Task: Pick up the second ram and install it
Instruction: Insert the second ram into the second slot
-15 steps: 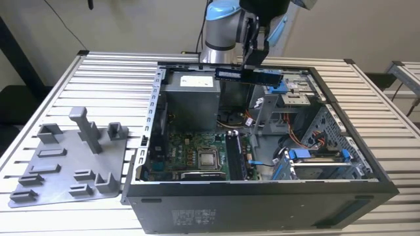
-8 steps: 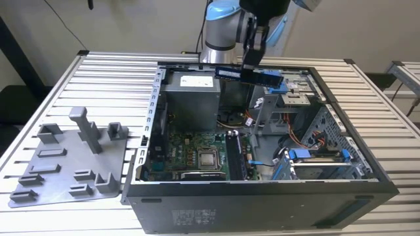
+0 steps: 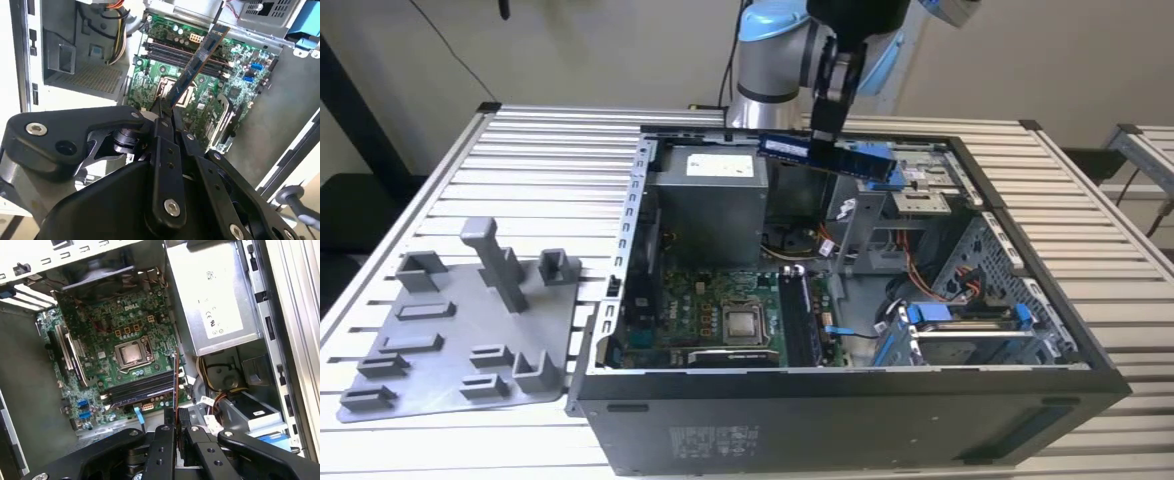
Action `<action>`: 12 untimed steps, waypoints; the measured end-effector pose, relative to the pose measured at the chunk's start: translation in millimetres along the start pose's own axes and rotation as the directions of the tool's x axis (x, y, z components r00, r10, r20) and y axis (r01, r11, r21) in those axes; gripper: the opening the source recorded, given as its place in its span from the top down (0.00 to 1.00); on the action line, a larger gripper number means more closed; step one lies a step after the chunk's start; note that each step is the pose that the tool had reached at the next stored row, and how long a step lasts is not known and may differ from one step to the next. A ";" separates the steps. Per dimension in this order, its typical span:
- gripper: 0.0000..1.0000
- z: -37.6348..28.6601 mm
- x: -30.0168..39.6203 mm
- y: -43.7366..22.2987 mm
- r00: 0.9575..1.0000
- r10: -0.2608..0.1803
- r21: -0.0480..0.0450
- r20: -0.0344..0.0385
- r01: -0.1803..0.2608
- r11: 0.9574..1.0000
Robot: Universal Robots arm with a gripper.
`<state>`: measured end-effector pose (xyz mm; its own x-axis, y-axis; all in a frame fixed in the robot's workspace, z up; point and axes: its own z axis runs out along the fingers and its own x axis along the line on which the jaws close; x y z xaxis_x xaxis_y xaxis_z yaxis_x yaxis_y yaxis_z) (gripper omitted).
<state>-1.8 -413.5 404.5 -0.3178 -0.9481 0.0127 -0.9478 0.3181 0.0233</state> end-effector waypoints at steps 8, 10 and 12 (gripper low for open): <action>0.86 0.4 0.0 0.0 0.994 0.107 -0.002 0.002 -0.107 0.994; 0.86 0.5 0.0 0.0 0.991 0.134 -0.002 0.003 -0.134 0.991; 0.86 0.7 0.0 0.0 0.987 0.163 -0.002 0.004 -0.163 0.987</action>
<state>-1.8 -413.5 403.8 -0.4678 -0.8837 0.0128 -0.8834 0.4680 0.0233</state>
